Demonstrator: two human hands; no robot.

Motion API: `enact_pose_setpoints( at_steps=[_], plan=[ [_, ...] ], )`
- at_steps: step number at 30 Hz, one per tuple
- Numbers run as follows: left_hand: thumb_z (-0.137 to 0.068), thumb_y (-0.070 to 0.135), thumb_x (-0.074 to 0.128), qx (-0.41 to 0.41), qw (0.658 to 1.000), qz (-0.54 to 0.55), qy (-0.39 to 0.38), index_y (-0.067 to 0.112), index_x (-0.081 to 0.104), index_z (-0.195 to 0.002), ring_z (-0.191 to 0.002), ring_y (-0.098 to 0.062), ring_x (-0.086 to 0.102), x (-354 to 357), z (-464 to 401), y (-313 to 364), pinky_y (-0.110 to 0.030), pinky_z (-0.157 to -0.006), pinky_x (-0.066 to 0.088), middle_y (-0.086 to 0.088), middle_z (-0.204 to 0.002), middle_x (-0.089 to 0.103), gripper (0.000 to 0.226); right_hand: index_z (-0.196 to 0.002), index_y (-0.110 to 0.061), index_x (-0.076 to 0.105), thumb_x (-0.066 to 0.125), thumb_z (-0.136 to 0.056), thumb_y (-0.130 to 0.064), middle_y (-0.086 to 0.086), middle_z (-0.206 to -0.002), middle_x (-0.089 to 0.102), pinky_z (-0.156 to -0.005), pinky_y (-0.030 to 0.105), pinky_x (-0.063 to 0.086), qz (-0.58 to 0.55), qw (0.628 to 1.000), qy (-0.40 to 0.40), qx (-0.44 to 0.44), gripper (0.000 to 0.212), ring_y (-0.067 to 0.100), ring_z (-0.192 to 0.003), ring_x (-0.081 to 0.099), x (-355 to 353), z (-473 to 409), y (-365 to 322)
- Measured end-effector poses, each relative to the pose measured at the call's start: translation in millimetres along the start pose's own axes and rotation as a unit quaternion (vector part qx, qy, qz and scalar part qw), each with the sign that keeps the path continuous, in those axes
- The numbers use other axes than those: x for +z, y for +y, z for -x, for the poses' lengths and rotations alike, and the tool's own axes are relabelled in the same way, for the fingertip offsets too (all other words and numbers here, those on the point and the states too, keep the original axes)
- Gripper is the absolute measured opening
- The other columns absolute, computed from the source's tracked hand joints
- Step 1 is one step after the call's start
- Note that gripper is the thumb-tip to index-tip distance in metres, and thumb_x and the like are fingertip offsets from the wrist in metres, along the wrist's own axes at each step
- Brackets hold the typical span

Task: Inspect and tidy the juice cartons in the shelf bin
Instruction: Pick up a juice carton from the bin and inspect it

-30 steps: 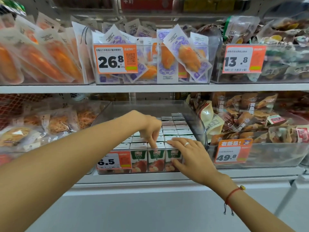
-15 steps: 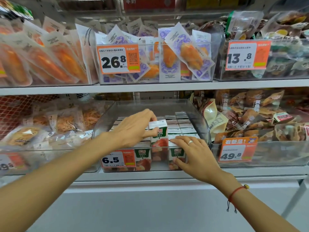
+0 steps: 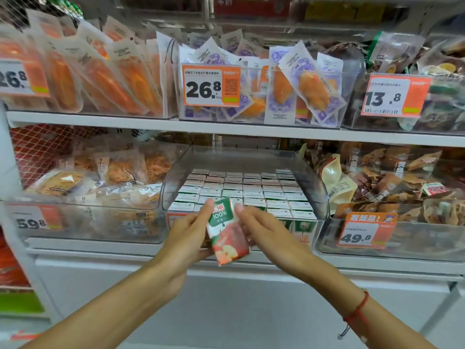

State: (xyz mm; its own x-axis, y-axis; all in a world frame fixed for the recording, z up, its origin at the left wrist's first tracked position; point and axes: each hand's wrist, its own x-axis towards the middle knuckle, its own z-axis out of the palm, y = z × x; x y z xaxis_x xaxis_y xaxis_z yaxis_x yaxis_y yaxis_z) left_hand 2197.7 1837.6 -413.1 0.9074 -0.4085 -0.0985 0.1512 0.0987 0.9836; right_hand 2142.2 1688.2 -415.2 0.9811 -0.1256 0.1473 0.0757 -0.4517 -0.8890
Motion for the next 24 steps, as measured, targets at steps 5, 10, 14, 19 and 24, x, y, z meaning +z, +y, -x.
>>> enact_pose_setpoints(
  at_steps=[5, 10, 14, 19, 24],
  plan=[
    [-0.095, 0.045, 0.053, -0.028, 0.998, 0.054, 0.002, 0.017, 0.074, -0.095, -0.066, -0.005, 0.072, -11, 3, -18, -0.019, -0.049, 0.053, 0.001, -0.079, 0.077, 0.035, -0.114, -0.021, 0.064, 0.047, -0.099, -0.039, -0.008, -0.103, 0.071, -0.086, 0.023, 0.055, -0.051, 0.998, -0.007, 0.024, 0.028, 0.002, -0.095, 0.067, 22, 1, 9],
    [-0.096, 0.036, 0.055, 0.007, 0.999, 0.031, -0.024, 0.019, 0.071, -0.106, -0.085, -0.006, 0.073, -14, 0, -26, -0.018, -0.062, 0.057, 0.004, -0.094, 0.077, 0.025, -0.115, -0.017, 0.064, 0.045, -0.101, -0.034, -0.007, -0.100, 0.070, -0.085, 0.023, 0.052, -0.071, 0.996, 0.023, 0.042, 0.029, -0.001, -0.089, 0.066, 26, -2, 16],
    [-0.098, 0.031, 0.054, 0.009, 0.998, -0.017, -0.052, 0.020, 0.068, -0.115, -0.099, -0.005, 0.070, -22, -5, -26, -0.024, -0.083, 0.057, 0.005, -0.106, 0.075, 0.024, -0.112, -0.020, 0.065, 0.044, -0.101, -0.039, -0.004, -0.104, 0.072, -0.086, 0.025, 0.052, -0.116, 0.989, 0.062, 0.073, 0.031, 0.008, -0.095, 0.067, 25, -8, 20],
    [-0.096, 0.029, 0.057, 0.010, 0.995, -0.032, -0.093, 0.018, 0.068, -0.116, -0.101, -0.008, 0.070, -33, -8, -26, -0.021, -0.077, 0.058, 0.003, -0.105, 0.076, 0.025, -0.110, -0.028, 0.066, 0.045, -0.099, -0.045, -0.011, -0.103, 0.073, -0.090, 0.028, 0.052, -0.130, 0.987, 0.063, 0.073, 0.029, 0.007, -0.098, 0.068, 24, -10, 28],
    [-0.098, 0.029, 0.055, 0.015, 0.997, -0.047, -0.067, 0.017, 0.069, -0.112, -0.095, -0.007, 0.071, -38, -8, -28, -0.016, -0.072, 0.057, 0.003, -0.099, 0.077, 0.023, -0.114, -0.028, 0.066, 0.052, -0.099, -0.033, -0.003, -0.108, 0.074, -0.086, 0.031, 0.055, -0.190, 0.975, -0.016, 0.113, 0.021, 0.014, -0.102, 0.070, 21, -9, 28]
  ],
)
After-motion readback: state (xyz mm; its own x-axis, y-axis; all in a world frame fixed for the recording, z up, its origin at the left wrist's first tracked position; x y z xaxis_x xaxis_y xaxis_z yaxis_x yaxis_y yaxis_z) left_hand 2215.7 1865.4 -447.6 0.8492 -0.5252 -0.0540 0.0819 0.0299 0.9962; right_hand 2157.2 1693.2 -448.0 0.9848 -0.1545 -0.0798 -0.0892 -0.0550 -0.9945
